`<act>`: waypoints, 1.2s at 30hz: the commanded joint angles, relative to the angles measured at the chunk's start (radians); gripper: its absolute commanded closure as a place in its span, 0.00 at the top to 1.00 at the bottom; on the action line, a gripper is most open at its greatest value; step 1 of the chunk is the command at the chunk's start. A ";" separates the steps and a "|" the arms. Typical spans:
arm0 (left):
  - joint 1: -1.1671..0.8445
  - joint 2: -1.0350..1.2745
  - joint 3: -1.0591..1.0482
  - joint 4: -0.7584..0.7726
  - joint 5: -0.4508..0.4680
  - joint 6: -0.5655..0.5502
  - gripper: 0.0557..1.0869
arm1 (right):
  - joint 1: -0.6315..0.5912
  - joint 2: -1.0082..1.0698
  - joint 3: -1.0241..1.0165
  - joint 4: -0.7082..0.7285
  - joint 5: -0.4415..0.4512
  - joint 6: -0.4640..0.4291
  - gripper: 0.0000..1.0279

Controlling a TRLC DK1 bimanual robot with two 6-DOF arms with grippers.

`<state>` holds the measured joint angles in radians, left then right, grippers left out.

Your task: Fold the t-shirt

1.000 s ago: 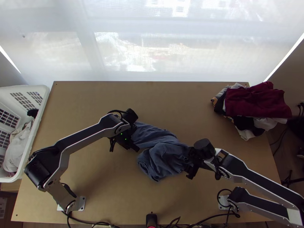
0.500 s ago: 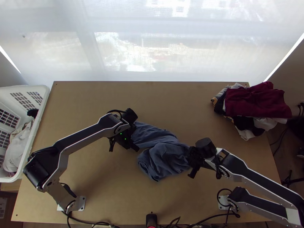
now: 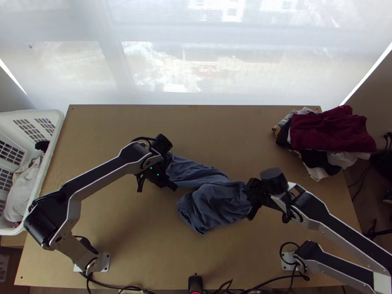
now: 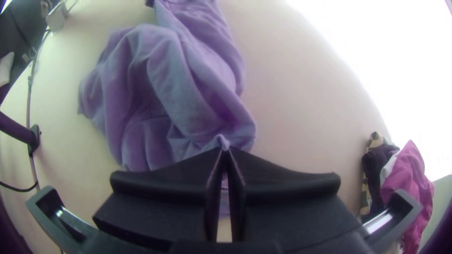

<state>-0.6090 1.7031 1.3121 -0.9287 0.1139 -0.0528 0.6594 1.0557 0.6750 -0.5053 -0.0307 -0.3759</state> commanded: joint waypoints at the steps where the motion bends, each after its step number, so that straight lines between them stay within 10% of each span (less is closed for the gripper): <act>1: 0.043 -0.080 0.061 -0.032 0.020 -0.007 0.03 | -0.096 -0.031 0.147 -0.062 0.002 -0.035 0.03; 36: 0.384 -0.352 0.644 -0.199 0.061 -0.002 0.03 | -0.348 -0.025 0.954 -0.302 0.074 -0.086 0.03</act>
<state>-0.2653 1.3849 1.8389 -1.1110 0.1703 -0.0414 0.3153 1.0382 1.4952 -0.7925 0.0170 -0.4545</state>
